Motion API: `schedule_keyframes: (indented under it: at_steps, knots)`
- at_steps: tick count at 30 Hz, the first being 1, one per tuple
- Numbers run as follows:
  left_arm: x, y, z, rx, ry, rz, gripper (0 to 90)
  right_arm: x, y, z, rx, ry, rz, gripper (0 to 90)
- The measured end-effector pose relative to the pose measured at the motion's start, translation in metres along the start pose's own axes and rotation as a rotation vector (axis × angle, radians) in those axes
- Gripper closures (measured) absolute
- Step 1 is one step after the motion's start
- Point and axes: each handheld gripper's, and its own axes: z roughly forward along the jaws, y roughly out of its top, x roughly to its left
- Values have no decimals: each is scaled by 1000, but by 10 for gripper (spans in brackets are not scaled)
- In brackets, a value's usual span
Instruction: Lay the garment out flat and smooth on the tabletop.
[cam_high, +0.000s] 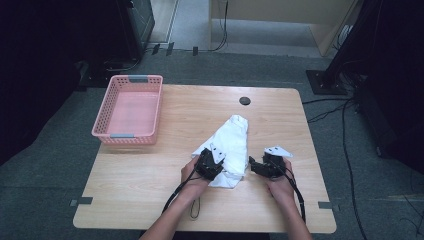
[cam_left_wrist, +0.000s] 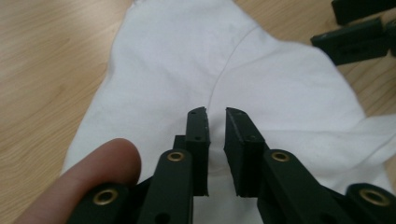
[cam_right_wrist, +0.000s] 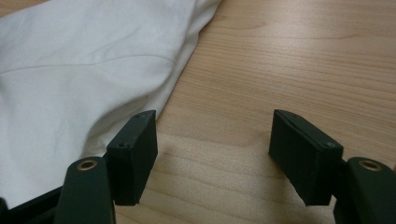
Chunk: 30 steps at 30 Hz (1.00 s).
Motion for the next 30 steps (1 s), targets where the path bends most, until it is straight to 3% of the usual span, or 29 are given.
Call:
schedule_keyframes:
  at_steps: [4,10,13,15,18,21,22,24,25,30]
  knots:
    - [12,0,-5,-17,-11,-46,887,0,0,0,-1,0,-2,330]
    - [38,0,-14,-55,-17,-156,900,0,0,0,-1,0,-2,329]
    - [39,1,-20,-78,-41,-176,900,0,0,0,-1,-1,-3,329]
    - [32,3,-23,-93,-69,-163,900,0,0,0,0,-3,-7,329]
    - [17,6,-22,-100,-98,-125,817,1,0,0,1,-3,-8,329]
    - [-2,6,-13,-63,-130,-59,631,0,0,0,0,-3,-8,329]
    - [-8,6,-10,-42,-131,-23,592,0,0,0,0,-3,-8,329]
    - [-17,3,-3,-6,-138,14,536,0,0,0,1,-3,-7,329]
    - [-20,2,0,9,-139,31,550,0,0,0,1,-2,-7,328]
    - [-21,-3,6,41,-136,54,877,0,0,0,1,-2,-7,327]
